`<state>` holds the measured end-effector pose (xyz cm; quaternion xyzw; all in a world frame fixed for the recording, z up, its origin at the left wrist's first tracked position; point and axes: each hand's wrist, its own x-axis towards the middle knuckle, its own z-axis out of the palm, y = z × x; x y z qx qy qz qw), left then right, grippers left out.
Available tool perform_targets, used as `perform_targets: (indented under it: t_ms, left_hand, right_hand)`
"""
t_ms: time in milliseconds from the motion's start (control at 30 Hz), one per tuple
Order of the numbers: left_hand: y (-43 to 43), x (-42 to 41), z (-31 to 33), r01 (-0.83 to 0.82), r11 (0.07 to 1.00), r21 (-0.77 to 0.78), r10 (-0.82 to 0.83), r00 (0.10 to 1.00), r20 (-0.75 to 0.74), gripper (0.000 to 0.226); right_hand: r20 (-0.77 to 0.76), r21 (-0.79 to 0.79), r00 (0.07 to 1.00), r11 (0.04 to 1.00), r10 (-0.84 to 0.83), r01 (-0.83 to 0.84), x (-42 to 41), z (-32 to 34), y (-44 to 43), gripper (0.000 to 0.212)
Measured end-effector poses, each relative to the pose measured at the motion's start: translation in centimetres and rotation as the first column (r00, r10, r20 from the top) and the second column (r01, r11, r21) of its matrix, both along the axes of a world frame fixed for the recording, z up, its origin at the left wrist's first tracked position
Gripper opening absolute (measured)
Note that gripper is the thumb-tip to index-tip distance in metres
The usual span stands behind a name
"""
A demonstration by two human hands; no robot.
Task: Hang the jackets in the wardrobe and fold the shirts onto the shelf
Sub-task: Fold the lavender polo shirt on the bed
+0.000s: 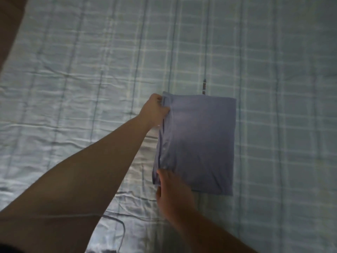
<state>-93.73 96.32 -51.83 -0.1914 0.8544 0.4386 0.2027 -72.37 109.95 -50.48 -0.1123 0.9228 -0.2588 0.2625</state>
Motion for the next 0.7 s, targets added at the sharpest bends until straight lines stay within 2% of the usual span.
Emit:
perform_targets:
  t_ms: [67, 167, 267, 333, 400, 467, 567, 633, 700]
  left_hand:
    - [-0.1, 0.9, -0.1, -0.003, 0.999, 0.053, 0.005, 0.999, -0.036, 0.048]
    - [-0.4, 3.3, 0.0, 0.030, 0.997, 0.071, -0.022, 0.993, -0.112, 0.055]
    - [-0.6, 7.3, -0.2, 0.045, 0.999, -0.016, -0.047, 0.985, -0.167, 0.056]
    - [-0.4, 10.6, -0.1, 0.162, 0.974, -0.158, -0.201, 0.941, -0.273, 0.050]
    - [0.0, 13.9, -0.6, 0.337, 0.862, -0.379, -0.467, 0.819, -0.333, 0.056]
    - [1.2, 16.8, -0.6, 0.453, 0.748, -0.485, -0.638, 0.691, -0.340, 0.058]
    - [3.4, 20.0, -1.2, 0.551, 0.635, -0.541, -0.761, 0.567, -0.315, 0.063]
    - [4.2, 21.3, -2.2, 0.626, 0.521, -0.580, -0.841, 0.492, -0.225, 0.073]
    - [4.1, 21.9, -3.2, 0.665, 0.441, -0.602, -0.879, 0.455, -0.142, 0.081]
  right_hand:
    - [0.002, -0.012, 1.000, 1.000, 0.002, -0.002, 0.6, -0.3, -0.6, 0.049]
    - [-0.044, -0.013, 0.997, 0.998, -0.064, 0.063, 1.1, -0.3, 0.4, 0.045]
    - [-0.156, -0.004, 0.982, 0.994, -0.111, 0.112, 0.7, -0.5, 3.3, 0.045]
    - [-0.234, 0.026, 0.964, 0.990, -0.130, 0.140, 0.2, -0.7, 6.0, 0.044]
    - [-0.289, 0.068, 0.951, 0.989, -0.107, 0.132, -0.1, -1.0, 8.8, 0.044]
    - [-0.312, 0.098, 0.949, 0.993, -0.029, 0.063, -0.1, -1.5, 11.4, 0.051]
    - [-0.316, 0.159, 0.930, 0.977, 0.187, -0.142, 0.1, -2.2, 14.2, 0.065]
    - [-0.298, 0.215, 0.893, 0.935, 0.338, -0.282, 0.0, -2.7, 15.6, 0.072]
    - [-0.278, 0.275, 0.856, 0.890, 0.435, -0.363, -0.3, -3.4, 16.6, 0.076]
